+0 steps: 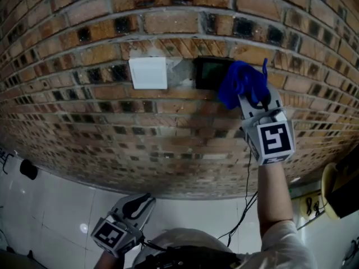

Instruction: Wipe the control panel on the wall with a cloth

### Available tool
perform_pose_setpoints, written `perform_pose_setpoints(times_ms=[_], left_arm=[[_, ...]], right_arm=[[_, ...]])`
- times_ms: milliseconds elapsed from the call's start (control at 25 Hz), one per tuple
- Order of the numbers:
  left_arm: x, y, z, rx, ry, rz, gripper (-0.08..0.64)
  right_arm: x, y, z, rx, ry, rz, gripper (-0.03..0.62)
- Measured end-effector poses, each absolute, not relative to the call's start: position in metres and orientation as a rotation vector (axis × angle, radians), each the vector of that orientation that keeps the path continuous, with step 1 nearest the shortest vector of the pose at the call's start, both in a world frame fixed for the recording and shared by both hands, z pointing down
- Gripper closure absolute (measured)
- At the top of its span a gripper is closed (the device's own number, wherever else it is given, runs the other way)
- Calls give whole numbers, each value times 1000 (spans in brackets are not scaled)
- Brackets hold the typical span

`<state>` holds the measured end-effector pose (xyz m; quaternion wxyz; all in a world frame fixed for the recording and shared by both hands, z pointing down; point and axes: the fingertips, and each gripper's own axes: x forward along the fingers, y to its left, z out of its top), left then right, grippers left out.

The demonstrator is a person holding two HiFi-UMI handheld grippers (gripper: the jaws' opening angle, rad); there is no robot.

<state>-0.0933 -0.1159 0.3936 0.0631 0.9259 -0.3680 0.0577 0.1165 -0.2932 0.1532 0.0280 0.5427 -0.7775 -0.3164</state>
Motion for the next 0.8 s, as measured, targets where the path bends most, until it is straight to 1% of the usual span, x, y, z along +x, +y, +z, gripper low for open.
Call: perform_pose_setpoints(times_ms=[80,240,400,560,680,800], left_arm=[[-89,-117,393,2807,-1093,178,509],[-83,-117,392,2818,-1069,187,509],[-82,-118,393,2823,-1065,192,509],[-85,-117,391,2823,-1069,190,509],[-90,-116,394,2811,-1085,195,509],[-94,-115,394,2809,-1104,196,509]], right_arm=[[142,-294,154,1730,-2344,-989,503],[187,-301,161,1841,-2306,-899,503],[188,-301,160,1848,-2336,-879,503],[150,-281,153,1781,-2407,-942,503],[91,-271,153,1613,-2500,-997,503],[37,-277,161,1465,-2563,-983,503]])
